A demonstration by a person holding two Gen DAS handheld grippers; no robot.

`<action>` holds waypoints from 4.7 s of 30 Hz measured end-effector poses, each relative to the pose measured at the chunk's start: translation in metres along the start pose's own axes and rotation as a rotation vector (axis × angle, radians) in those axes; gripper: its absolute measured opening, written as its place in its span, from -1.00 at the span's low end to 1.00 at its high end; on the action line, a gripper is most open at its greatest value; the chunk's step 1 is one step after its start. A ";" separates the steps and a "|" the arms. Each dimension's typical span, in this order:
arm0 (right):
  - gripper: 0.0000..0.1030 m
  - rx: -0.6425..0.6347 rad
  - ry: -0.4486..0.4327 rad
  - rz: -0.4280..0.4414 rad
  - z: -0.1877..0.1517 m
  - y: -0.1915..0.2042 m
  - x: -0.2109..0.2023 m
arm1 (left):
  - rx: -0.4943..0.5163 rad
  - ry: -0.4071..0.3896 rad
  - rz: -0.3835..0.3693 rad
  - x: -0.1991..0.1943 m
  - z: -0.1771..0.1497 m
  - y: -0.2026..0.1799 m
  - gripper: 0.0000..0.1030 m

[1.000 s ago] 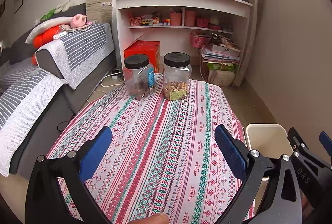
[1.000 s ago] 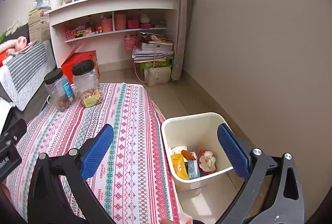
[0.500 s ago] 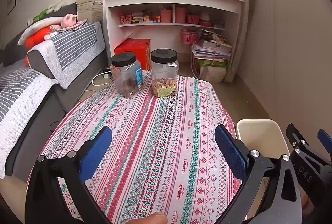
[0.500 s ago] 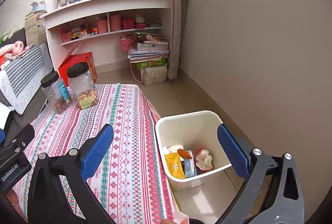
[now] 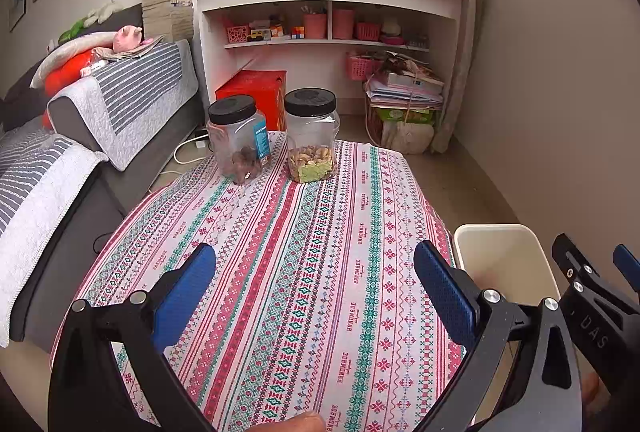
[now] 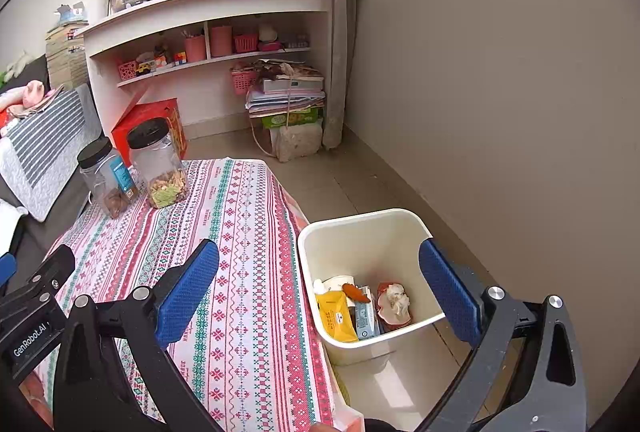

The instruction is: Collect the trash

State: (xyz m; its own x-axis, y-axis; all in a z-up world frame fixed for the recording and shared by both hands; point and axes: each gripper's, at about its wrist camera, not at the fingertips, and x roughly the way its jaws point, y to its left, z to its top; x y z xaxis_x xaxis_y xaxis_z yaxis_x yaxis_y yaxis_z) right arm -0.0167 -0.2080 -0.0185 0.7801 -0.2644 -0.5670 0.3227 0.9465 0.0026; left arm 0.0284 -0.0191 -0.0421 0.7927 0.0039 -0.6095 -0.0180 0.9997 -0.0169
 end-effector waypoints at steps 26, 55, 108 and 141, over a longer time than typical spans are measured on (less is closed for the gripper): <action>0.86 -0.007 0.006 0.002 -0.002 0.006 0.000 | 0.001 0.003 0.007 0.000 0.000 0.002 0.87; 0.86 -0.009 0.015 0.003 -0.004 0.010 0.000 | -0.007 0.008 0.011 0.001 0.000 0.004 0.87; 0.86 -0.004 0.030 -0.001 -0.009 0.013 0.001 | -0.035 0.025 0.019 0.006 0.000 0.004 0.87; 0.86 -0.014 0.054 0.011 -0.014 0.010 0.006 | -0.006 0.005 -0.015 0.005 -0.004 0.001 0.83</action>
State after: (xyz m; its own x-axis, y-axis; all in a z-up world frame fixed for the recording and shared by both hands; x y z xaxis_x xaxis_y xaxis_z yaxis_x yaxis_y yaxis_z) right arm -0.0161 -0.1975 -0.0337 0.7535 -0.2435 -0.6108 0.3058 0.9521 -0.0022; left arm 0.0302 -0.0182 -0.0481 0.7899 -0.0113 -0.6131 -0.0100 0.9995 -0.0313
